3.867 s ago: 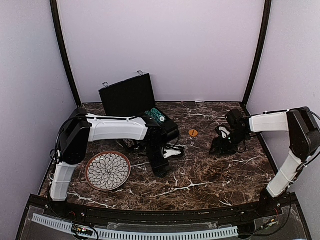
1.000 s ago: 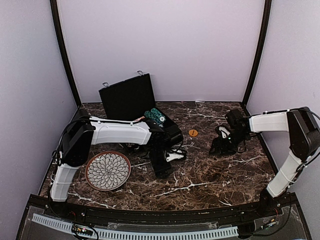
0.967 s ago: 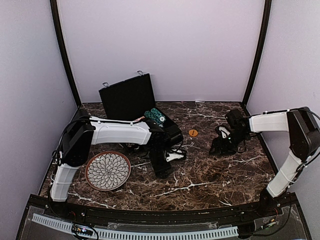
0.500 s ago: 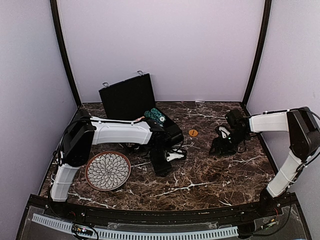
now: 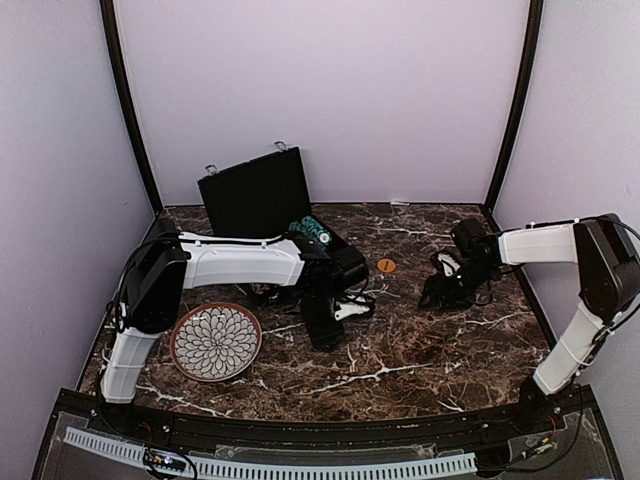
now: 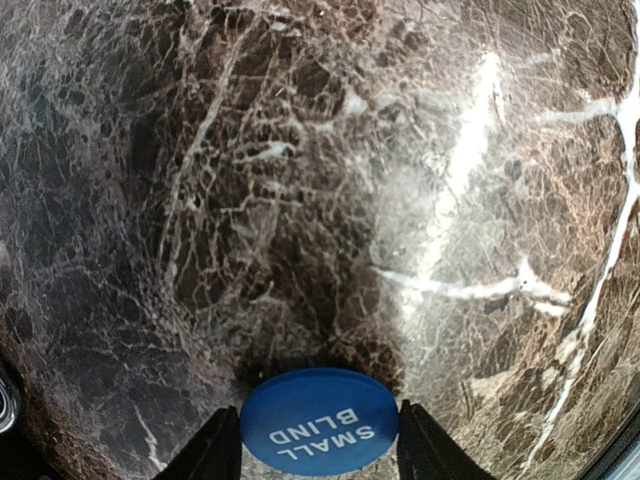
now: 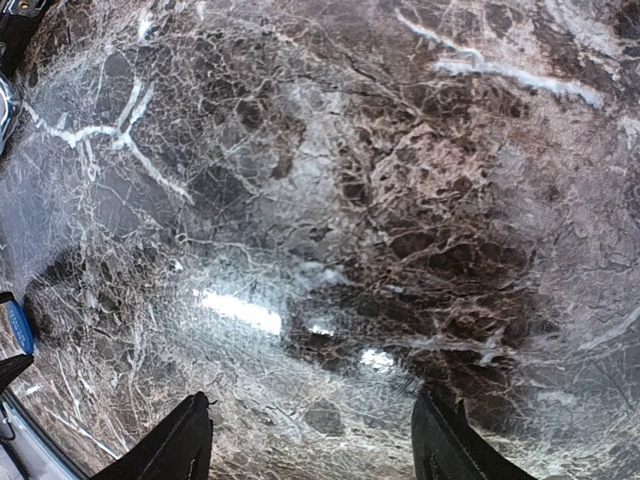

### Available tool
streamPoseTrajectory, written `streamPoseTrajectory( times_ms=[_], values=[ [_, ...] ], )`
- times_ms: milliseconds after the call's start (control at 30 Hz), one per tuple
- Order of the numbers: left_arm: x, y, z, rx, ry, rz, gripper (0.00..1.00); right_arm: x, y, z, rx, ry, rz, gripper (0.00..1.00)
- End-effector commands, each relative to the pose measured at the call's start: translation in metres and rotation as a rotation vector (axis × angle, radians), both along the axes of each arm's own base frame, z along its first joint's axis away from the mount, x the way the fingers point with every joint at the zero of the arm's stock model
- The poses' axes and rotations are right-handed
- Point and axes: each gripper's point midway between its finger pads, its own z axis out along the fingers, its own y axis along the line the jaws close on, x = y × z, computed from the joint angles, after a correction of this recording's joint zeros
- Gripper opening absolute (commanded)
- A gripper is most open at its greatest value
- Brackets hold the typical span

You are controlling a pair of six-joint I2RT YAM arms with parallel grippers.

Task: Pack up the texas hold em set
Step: Pick up the small blind button from the center of the board, then place the small blind button in the poker case.

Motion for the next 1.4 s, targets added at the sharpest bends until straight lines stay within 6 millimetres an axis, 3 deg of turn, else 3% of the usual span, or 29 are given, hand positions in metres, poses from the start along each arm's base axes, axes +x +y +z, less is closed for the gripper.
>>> streamPoseTrajectory(
  times_ms=[0,333,633,833,1033,1167,1367],
  values=[
    [-0.002,-0.002,0.026,-0.032,-0.015,-0.002,0.54,-0.001,0.003,-0.001,0.004,0.005,0.016,0.69],
    [0.015,0.001,0.049,-0.088,-0.044,0.042,0.54,-0.001,0.002,0.001,0.001,0.001,0.014,0.69],
    [0.054,0.018,0.086,-0.213,-0.067,0.147,0.53,0.001,0.002,0.004,0.0,-0.006,0.017,0.69],
    [0.102,0.048,0.104,-0.258,-0.13,0.267,0.54,0.002,0.003,0.006,0.001,-0.01,0.019,0.69],
    [0.168,0.087,0.114,-0.298,-0.215,0.418,0.53,0.005,0.004,0.008,0.003,-0.012,0.022,0.69],
    [0.202,0.109,0.106,-0.292,-0.246,0.491,0.53,0.006,0.004,0.008,0.002,-0.011,0.023,0.69],
    [0.236,0.111,0.084,-0.293,-0.249,0.519,0.53,0.009,0.006,0.008,0.003,-0.009,0.023,0.7]
  ],
)
